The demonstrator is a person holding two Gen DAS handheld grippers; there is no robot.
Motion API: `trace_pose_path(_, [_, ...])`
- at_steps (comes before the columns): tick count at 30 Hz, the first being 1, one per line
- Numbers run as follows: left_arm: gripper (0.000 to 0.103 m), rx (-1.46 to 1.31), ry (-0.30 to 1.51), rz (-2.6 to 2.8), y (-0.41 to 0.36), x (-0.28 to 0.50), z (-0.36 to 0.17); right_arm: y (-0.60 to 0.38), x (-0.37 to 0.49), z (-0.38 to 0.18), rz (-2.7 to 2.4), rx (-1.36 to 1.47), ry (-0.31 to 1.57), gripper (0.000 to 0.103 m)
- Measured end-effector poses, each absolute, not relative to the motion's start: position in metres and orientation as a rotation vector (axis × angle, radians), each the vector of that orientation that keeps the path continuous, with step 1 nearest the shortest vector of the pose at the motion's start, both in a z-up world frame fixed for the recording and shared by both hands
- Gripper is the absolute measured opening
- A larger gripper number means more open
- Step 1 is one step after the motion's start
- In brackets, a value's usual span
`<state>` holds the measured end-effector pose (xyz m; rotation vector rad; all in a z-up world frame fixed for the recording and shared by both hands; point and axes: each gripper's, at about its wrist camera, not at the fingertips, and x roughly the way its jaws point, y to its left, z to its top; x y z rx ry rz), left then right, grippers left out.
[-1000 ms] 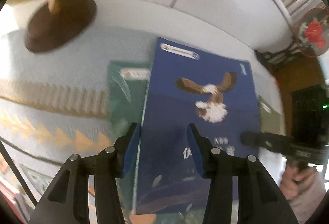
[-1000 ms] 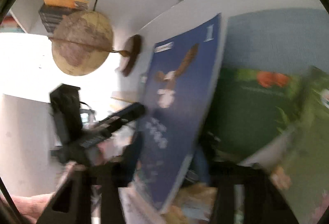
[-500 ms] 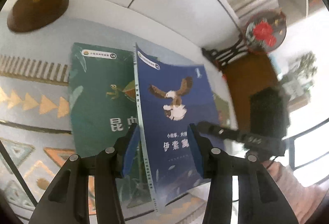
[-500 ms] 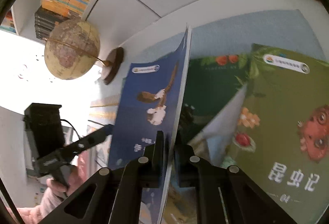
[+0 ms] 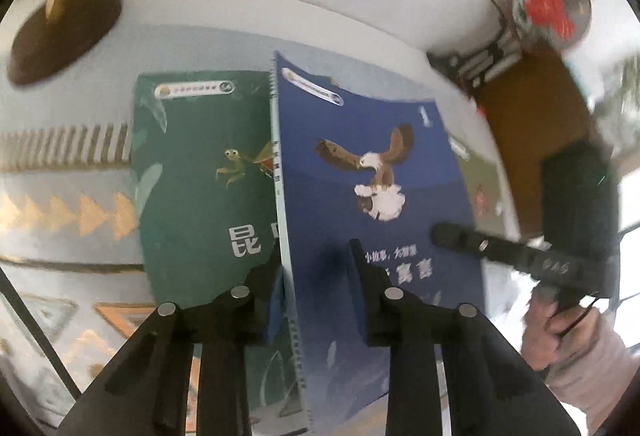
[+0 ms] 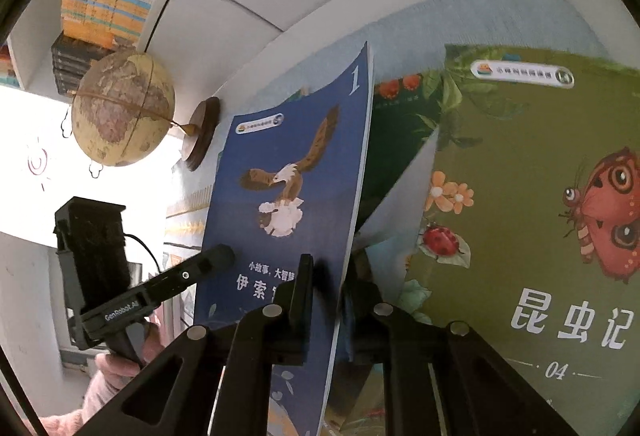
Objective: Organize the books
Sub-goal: 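Lift the dark blue book with both grippers and carry it beside the red book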
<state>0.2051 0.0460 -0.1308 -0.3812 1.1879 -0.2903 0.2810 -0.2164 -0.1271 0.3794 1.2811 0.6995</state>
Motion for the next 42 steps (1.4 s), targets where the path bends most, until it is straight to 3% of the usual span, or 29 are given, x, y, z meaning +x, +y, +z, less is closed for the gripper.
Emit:
trace_pose_path(6, [0.024, -0.363, 1.166, -0.314, 0.044, 0.199, -0.116, -0.202, 0.26, -0.094, 0.729, 0.221, 1.183, 0.011])
trace_pose_path(21, [0.026, -0.197, 1.078, -0.263, 0.036, 0.146, -0.043, -0.197, 0.2, -0.033, 0.78, 0.224, 1.082, 0.011])
trace_pose_path(42, [0.027, -0.132, 0.983, -0.133, 0.082, -0.017, 0.03, -0.144, 0.039, 0.022, 0.854, 0.215, 0.964, 0.011])
